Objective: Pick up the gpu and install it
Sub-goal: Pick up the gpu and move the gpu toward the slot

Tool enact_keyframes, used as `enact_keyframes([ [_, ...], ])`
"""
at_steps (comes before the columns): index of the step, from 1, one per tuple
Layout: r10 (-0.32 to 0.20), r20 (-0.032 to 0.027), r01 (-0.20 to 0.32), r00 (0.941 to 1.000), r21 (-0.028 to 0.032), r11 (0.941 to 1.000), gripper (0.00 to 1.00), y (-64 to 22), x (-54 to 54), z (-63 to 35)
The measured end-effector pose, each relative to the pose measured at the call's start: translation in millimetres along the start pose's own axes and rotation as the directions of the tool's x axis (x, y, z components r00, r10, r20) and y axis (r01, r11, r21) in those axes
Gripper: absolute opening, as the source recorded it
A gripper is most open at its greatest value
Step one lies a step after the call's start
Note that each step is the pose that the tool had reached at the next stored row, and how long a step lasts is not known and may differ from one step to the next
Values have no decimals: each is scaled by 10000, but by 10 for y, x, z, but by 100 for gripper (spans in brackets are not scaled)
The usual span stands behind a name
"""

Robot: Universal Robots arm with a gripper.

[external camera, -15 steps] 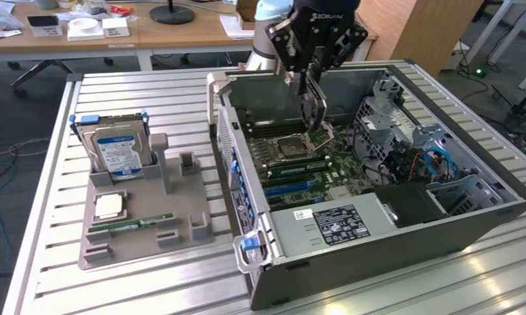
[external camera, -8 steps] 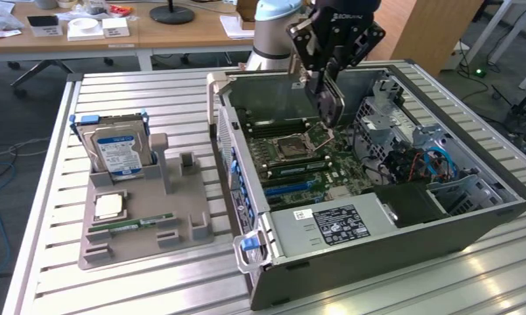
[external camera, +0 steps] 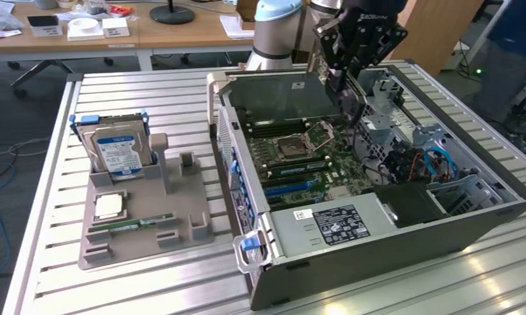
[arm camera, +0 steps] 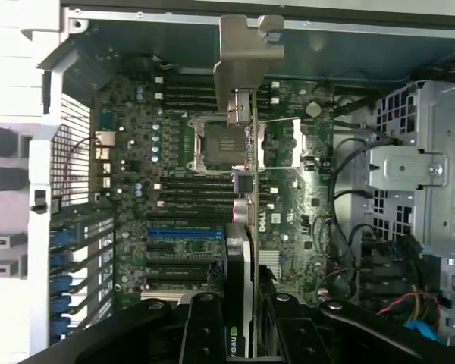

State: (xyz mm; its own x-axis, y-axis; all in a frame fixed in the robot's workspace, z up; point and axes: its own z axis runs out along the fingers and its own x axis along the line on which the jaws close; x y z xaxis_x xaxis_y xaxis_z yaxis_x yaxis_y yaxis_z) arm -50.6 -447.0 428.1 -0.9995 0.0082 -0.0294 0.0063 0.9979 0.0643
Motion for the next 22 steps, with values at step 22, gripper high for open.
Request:
enact_keyframes([
  [22,1,-1,-1,10000,-84,10000,27,7,-935,28],
])
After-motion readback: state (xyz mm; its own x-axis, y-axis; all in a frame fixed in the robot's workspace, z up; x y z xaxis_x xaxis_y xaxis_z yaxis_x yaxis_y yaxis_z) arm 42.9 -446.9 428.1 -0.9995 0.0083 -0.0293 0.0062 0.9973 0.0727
